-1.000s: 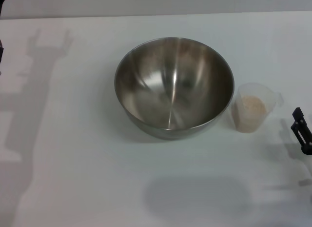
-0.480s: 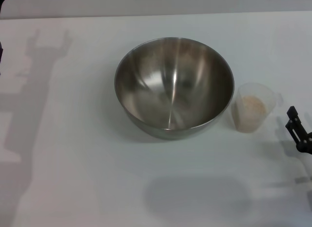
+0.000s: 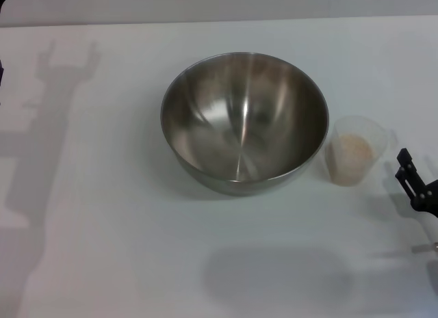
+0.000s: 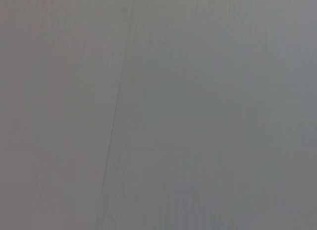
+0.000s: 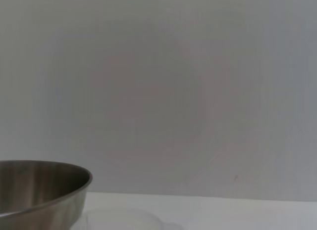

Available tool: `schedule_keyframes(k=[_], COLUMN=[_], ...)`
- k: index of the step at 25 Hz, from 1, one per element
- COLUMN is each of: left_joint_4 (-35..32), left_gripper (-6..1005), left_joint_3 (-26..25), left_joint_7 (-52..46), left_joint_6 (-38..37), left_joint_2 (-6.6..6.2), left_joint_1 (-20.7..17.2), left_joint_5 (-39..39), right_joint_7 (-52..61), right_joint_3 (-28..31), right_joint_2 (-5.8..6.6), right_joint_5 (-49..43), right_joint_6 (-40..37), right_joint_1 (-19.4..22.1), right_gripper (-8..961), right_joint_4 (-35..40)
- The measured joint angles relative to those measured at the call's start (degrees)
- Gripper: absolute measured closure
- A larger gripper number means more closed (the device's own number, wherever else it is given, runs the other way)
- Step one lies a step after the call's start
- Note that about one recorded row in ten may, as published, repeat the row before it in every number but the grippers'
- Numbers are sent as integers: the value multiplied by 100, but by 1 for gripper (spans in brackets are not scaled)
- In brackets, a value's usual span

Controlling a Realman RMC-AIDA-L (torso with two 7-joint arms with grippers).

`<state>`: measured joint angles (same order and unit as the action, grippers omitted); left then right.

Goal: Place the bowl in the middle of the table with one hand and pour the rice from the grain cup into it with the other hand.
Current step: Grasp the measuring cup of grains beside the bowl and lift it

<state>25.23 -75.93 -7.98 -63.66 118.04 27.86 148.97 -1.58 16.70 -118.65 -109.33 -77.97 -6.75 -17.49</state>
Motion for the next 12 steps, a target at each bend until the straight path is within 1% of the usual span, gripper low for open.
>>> schedule_keyframes(k=[12], left_joint_4=[-1], left_gripper=[156], left_joint_3=[0], left_joint_7=[17], left_joint_6=[-33], left_joint_2=[0], left_joint_1=[0], left_joint_5=[0], right_joint_7=[0], right_joint_3=[0], right_joint_2=[-1], right_joint_5=[0], right_joint_6=[218], right_joint_1=[-180], right_gripper=[228], right_joint_4=[72])
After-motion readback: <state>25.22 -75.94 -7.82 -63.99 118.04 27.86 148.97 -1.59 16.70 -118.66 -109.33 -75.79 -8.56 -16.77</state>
